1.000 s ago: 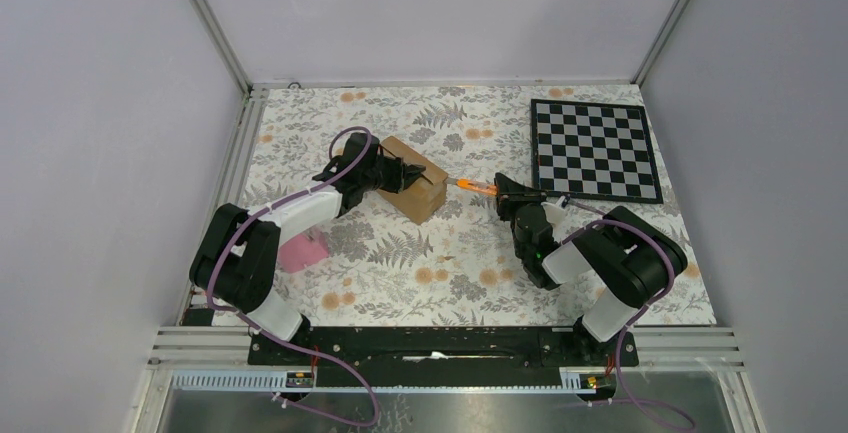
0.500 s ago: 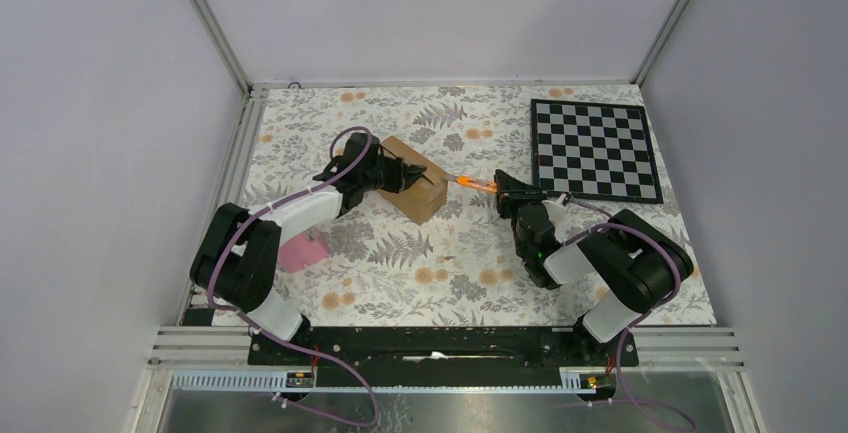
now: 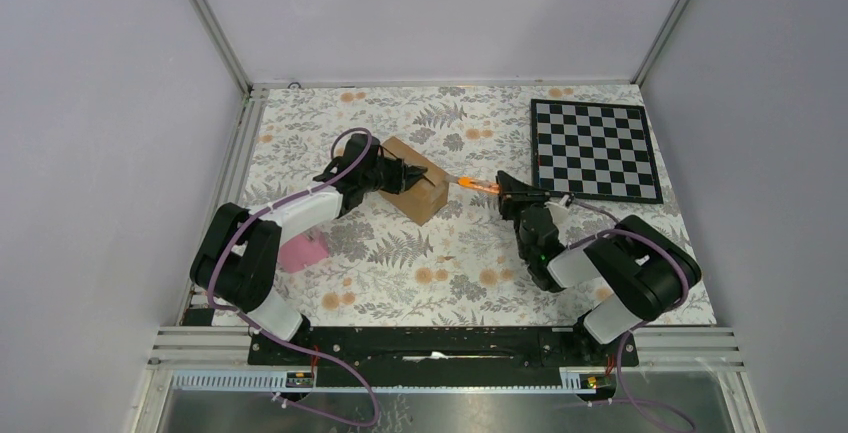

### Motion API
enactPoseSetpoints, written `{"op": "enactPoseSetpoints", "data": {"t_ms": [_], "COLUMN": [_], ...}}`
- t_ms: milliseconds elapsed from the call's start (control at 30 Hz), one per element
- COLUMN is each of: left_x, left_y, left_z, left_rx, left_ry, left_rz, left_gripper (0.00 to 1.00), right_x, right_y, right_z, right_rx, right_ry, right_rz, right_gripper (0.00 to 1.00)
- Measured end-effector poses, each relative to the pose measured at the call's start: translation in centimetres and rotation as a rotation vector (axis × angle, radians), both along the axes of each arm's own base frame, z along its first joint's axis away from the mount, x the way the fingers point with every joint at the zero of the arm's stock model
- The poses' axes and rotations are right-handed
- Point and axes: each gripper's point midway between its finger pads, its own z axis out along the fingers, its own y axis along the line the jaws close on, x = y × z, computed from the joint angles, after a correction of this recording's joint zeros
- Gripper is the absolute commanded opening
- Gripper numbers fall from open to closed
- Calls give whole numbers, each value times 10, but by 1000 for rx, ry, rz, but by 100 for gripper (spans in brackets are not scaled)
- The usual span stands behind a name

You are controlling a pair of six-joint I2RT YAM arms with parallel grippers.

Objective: Unpack the express box
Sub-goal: Cut the express box at the center of the board.

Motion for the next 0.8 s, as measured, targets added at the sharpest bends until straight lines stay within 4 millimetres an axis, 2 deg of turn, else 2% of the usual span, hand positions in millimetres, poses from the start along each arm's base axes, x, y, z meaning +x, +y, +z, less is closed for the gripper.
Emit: {"op": "enactPoseSetpoints", "data": {"t_ms": [400,633,800], "left_x": [-16,-33,-41], "left_y": [-9,-9,-8], "left_z": [-1,-1,-1], "left_rx": [-53,-77,-89], "left_ry": [65,87,99], "left_rz": [-38,-66,-72], "left_gripper": [0,0,0], "right_x": [-36,-43,-46], "right_y": [-16,-17,-18], "right_z": [13,19,14], "right_rx": [-25,-37,-62], "right_ry": [-39,-32,-3], "right_rz": [45,64,67], "right_gripper": [0,0,0]}}
